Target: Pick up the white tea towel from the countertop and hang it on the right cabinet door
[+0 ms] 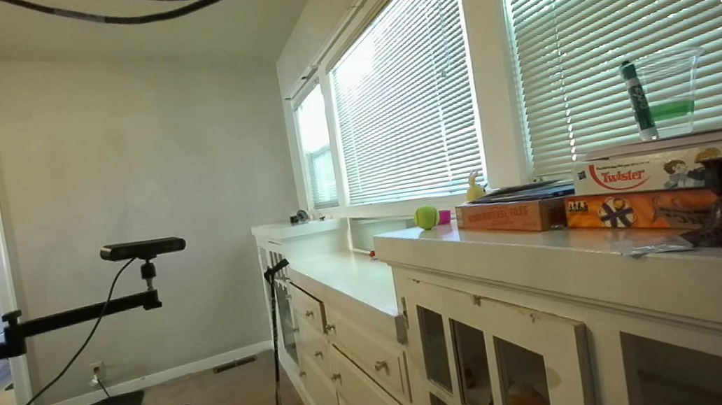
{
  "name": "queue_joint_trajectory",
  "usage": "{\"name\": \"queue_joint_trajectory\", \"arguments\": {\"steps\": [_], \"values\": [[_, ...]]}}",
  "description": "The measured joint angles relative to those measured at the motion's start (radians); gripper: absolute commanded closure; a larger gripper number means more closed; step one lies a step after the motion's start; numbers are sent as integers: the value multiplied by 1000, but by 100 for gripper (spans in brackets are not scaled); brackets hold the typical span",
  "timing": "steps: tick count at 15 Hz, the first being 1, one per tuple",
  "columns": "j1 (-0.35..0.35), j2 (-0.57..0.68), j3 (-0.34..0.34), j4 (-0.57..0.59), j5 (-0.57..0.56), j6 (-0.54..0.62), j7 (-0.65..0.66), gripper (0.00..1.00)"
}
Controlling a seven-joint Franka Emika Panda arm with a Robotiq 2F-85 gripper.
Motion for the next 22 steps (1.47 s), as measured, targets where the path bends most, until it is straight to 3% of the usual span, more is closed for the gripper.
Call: {"name": "queue_joint_trajectory", "arguments": {"steps": [16,22], "values": [[-219,168,15,448,0,-89,131,99],[-233,201,11,488,0,-99,145,99]]}}
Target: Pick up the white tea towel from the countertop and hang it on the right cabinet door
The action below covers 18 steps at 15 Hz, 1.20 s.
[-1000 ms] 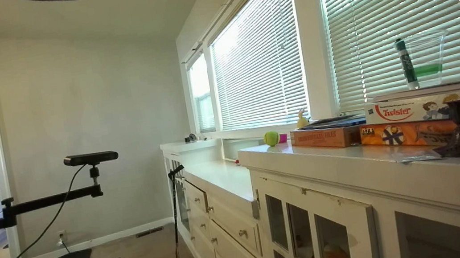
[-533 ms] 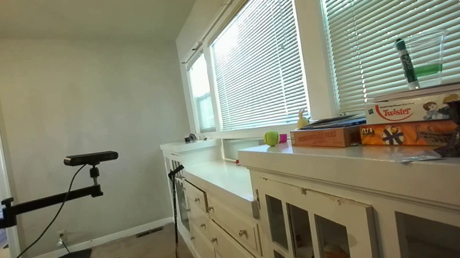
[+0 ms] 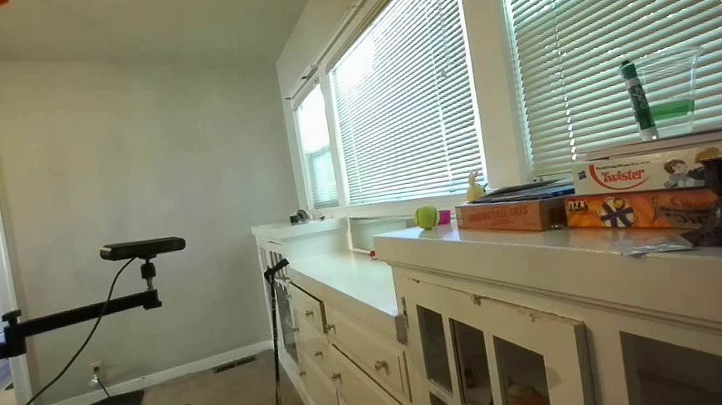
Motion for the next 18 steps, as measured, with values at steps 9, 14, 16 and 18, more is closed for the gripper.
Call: {"name": "queue_joint_trajectory", "arguments": {"steps": [9,14,16,18], "values": [[44,106,53,-12,3,-100,-5,99],[51,134,95,-43,8,-181,-10,99],[50,136,103,-64,9,-215,-10,99],[46,139,106,-89,13,-247,-10,99]]}}
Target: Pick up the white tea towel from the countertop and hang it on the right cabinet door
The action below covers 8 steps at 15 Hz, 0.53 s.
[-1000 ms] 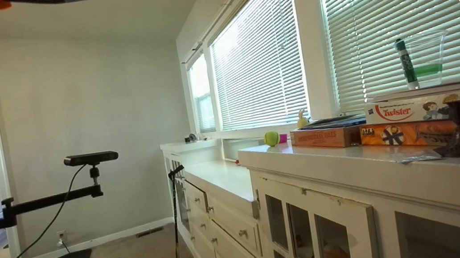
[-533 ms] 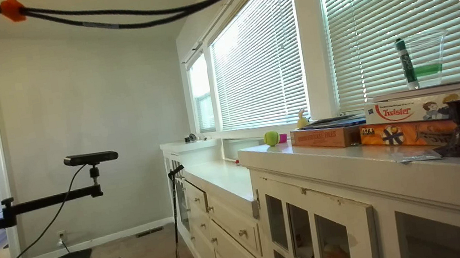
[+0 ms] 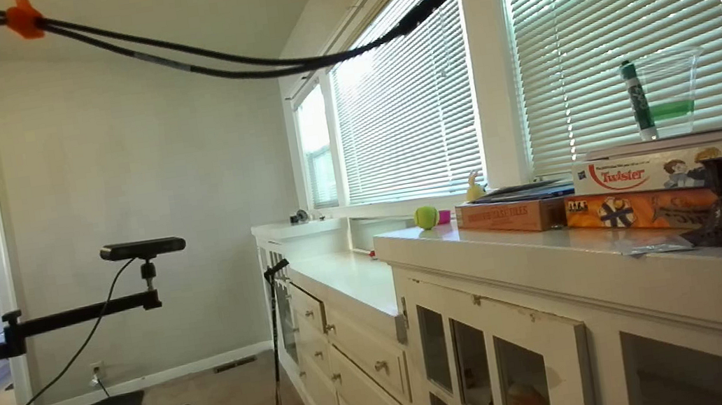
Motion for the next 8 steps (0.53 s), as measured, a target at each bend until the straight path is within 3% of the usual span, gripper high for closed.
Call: {"name": "queue_joint_trajectory", "arguments": {"steps": [8], "values": [[-24,46,2,-113,19,-22,19,99]]}}
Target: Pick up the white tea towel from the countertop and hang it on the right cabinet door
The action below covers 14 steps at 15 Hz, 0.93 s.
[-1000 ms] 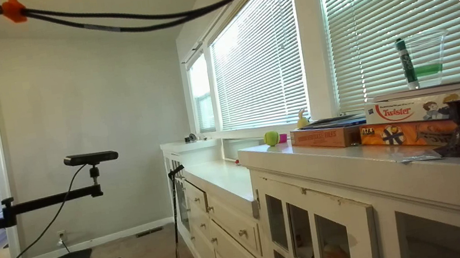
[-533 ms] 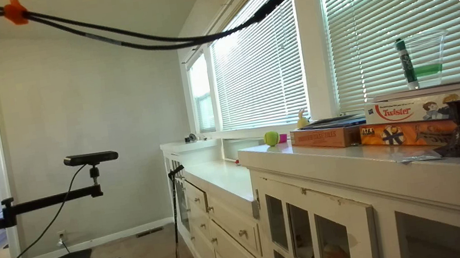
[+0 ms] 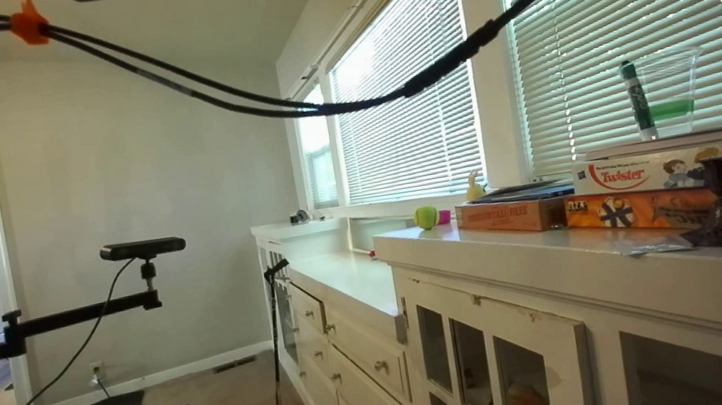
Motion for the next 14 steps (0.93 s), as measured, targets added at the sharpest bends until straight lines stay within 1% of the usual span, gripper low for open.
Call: {"name": "queue_joint_trajectory", "arguments": {"steps": [5,13,14], "values": [[-2,31,4,-52,1,-17,7,99],[35,59,47,-105,1,-121,8,99],[35,62,47,-107,1,-131,10,70]]}}
